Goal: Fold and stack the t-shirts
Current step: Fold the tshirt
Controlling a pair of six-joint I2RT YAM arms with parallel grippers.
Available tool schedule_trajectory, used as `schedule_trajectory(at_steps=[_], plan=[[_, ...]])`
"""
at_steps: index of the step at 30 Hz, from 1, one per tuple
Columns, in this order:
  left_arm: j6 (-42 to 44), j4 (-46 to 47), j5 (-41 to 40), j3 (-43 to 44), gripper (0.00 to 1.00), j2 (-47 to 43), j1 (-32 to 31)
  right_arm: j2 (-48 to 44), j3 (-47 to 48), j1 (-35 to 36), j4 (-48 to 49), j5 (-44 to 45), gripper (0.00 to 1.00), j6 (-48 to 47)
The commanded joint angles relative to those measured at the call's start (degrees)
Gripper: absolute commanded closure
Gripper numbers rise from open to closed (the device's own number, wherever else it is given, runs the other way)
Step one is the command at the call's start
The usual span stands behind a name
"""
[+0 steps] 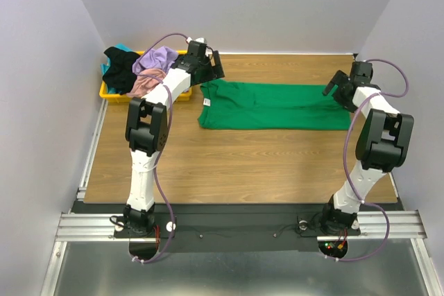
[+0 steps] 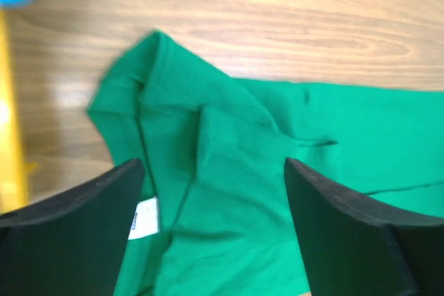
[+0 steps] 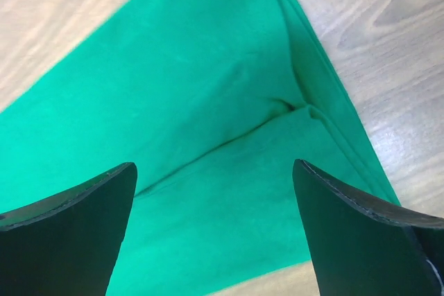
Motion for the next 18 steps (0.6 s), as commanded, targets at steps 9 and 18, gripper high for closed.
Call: schedule_trajectory(at_steps=[9,18], plan=[[0.38,7.12,5.52,-11.35,0.02,-12.8,-4.05,-12.43,-4.82,0.99,0.04,-12.47,0.0,-4.24],[-3.05,13.03,8.78,-19.02,0.01,-9.93,-5.99,-3.22,-2.64,3.1,-0.05,-11.86,0.0,-3.8]])
